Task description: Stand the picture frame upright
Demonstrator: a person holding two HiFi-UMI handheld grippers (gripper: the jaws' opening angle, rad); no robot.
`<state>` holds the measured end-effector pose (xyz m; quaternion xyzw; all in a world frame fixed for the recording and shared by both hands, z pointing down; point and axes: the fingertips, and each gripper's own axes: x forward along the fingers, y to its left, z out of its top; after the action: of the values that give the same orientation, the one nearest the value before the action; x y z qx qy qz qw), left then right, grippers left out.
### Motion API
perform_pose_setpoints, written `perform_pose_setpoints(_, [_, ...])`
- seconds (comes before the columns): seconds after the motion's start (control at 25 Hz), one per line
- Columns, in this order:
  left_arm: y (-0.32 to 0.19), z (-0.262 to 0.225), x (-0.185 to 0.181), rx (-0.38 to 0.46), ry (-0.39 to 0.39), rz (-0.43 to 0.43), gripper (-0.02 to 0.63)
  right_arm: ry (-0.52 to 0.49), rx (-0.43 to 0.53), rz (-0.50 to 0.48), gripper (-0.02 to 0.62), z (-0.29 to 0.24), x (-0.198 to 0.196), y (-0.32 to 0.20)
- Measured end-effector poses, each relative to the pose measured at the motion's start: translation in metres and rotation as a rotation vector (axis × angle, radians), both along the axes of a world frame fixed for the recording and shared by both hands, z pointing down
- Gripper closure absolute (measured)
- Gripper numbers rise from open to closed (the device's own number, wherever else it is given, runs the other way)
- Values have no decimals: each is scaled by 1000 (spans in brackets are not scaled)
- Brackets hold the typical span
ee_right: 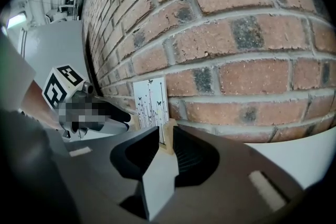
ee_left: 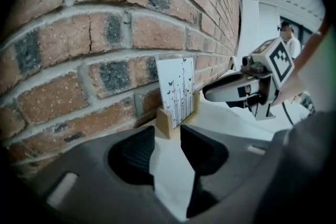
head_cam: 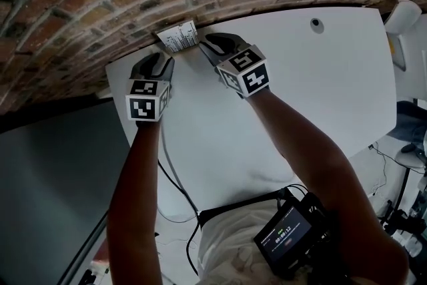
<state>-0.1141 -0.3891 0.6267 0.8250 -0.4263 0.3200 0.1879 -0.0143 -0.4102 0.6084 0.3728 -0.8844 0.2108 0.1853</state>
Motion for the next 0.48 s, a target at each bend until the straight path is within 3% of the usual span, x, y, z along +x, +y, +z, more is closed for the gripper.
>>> perform_pose_setpoints(0.48, [60, -30, 0, -5, 153, -73, 492, -27, 12, -2, 549, -28, 7, 43])
